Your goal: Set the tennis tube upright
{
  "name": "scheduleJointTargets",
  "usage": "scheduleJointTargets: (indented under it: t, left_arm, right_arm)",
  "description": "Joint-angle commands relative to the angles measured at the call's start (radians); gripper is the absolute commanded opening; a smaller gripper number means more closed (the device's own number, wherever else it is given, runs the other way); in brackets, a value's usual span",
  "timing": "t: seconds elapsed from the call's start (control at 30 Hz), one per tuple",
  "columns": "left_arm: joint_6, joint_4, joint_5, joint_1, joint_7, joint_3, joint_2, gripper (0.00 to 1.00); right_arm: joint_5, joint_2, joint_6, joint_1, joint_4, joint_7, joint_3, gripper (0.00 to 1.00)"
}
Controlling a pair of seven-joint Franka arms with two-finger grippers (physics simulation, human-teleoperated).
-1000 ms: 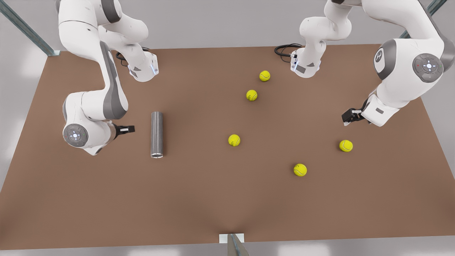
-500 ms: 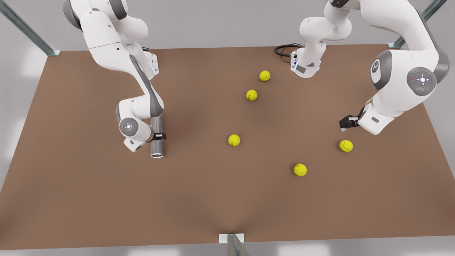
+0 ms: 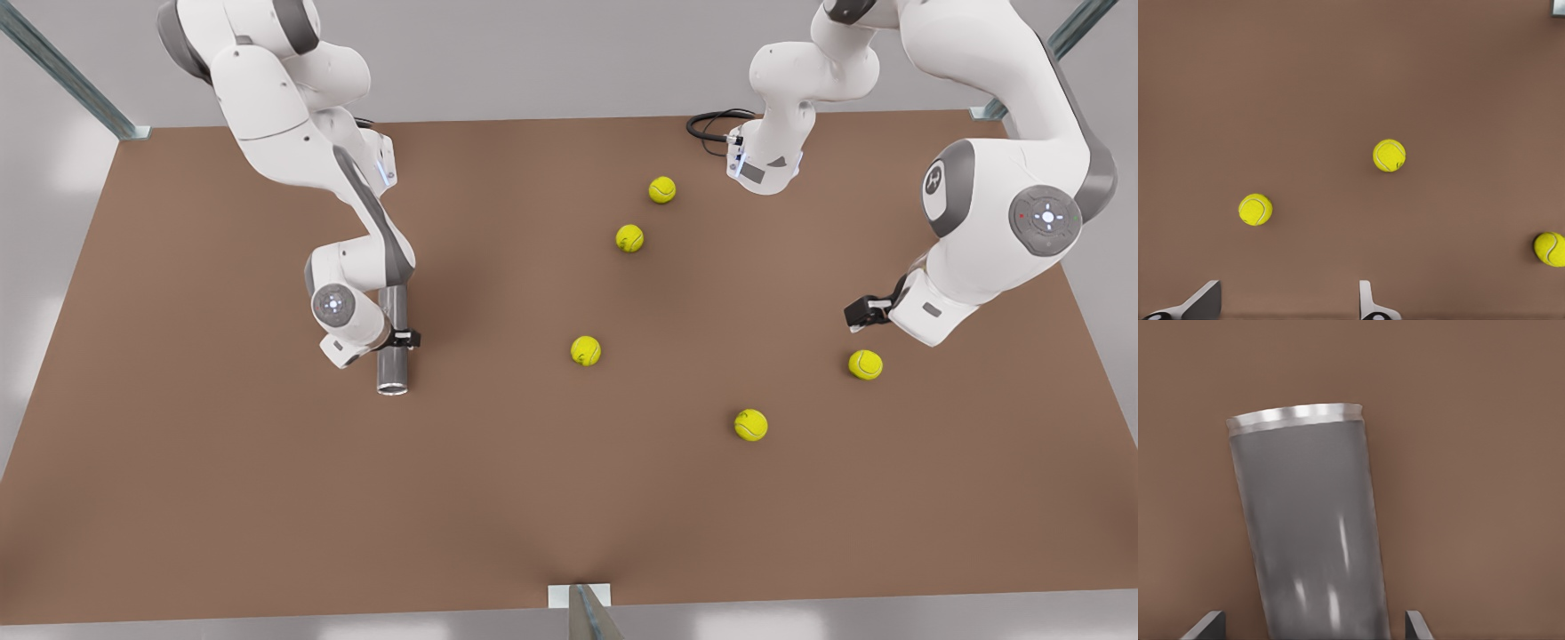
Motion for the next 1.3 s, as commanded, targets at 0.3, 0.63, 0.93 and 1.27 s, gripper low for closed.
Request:
scheduleJointTargets:
  t: [0.3,0.63,0.93,1.27]
  left_arm:
    - [-0.004,0.001,-0.002,0.0,-0.002,0.0,0.012,1.0]
    - [-0.005,0.002,-0.002,-0.001,-0.008,0.0,0.015,1.0]
    - [0.001,0.008,-0.003,0.002,-0.014,0.0,0.022,1.0]
    - [0.021,0.027,0.003,-0.001,-0.019,0.0,0.019,1.0]
  right_arm:
    - [0.002,0.049,-0.068,-0.006,0.013,0.018,0.0,1.0]
    - [0.002,0.074,-0.107,-0.008,0.046,0.018,0.0,0.78]
    - [0.002,0.103,-0.118,-0.008,0.072,0.017,0.002,0.69]
    - [0.0,0.1,-0.186,-0.005,0.121,0.002,0.002,0.69]
